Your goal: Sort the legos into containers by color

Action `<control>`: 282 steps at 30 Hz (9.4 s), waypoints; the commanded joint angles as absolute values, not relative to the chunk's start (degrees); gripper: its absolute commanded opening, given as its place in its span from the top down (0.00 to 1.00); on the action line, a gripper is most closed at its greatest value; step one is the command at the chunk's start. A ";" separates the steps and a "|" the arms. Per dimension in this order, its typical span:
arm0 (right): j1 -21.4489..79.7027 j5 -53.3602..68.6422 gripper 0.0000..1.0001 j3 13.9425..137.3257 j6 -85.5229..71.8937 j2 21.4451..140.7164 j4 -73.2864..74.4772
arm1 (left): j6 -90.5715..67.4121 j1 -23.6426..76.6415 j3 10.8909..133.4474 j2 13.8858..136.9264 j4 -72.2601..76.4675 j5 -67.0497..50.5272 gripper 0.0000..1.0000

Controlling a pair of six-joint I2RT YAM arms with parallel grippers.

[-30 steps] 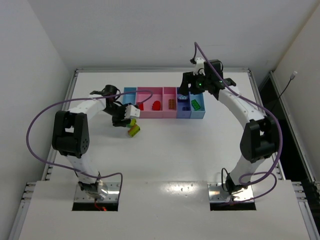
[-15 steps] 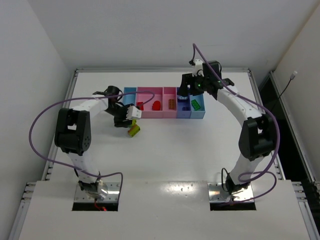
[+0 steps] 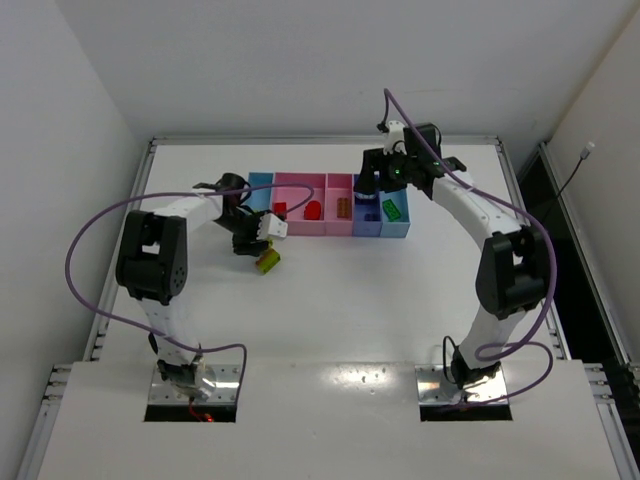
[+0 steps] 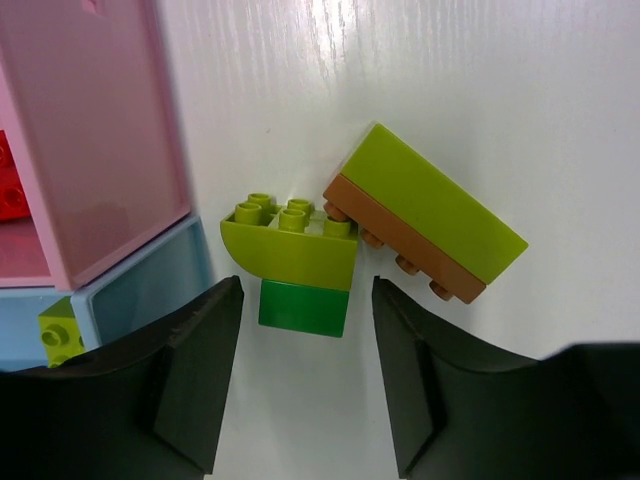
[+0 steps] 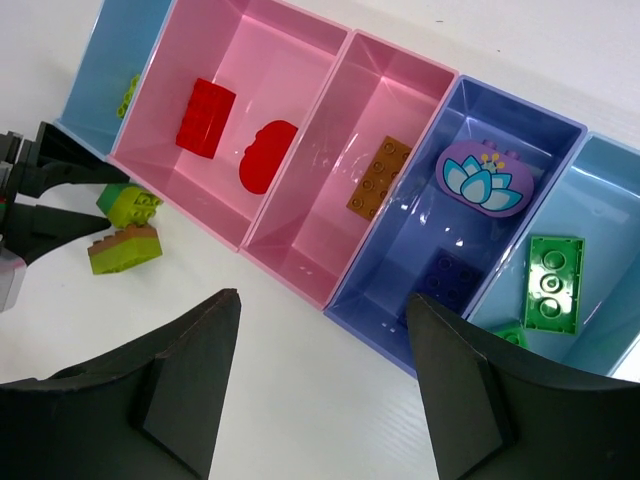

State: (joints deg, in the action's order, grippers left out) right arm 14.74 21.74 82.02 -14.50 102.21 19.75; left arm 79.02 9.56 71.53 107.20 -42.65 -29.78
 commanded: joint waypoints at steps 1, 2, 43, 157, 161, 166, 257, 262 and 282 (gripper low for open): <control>14.68 22.85 0.30 83.06 -14.15 102.74 18.46 | 79.89 10.20 73.82 108.10 -41.66 -31.99 0.41; 14.16 22.85 0.30 83.06 -14.15 102.74 18.46 | 79.89 10.20 73.83 108.11 -41.66 -31.99 0.44; 21.88 40.87 0.29 74.71 -24.52 88.68 19.25 | 16.34 34.72 56.25 73.29 -2.63 -25.32 1.00; -3.87 15.47 1.00 62.76 -24.09 75.14 17.94 | -16.68 32.97 115.31 127.98 4.82 -28.92 0.30; -2.72 17.57 1.00 62.23 -24.60 76.98 14.25 | -18.54 28.22 116.89 120.25 3.43 -24.80 0.30; 1.31 24.16 1.00 68.63 -26.72 85.76 11.51 | -17.84 18.56 112.43 110.39 -3.95 -20.48 0.21; 10.02 24.08 0.30 70.14 -18.19 83.94 13.01 | 64.25 12.82 64.15 86.56 -46.23 -27.69 0.24; 8.27 24.70 0.30 69.52 -18.72 83.41 13.01 | 64.86 13.97 67.59 90.26 -49.13 -30.23 0.26; 6.68 25.84 0.30 67.24 -19.25 83.41 11.96 | 16.96 17.65 60.30 77.62 -41.05 -28.21 0.44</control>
State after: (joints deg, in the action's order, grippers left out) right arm 7.27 24.75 67.92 -18.41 85.14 14.13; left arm 26.94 16.16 62.08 84.53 -42.57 -27.16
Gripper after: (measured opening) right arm 0.701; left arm 0.557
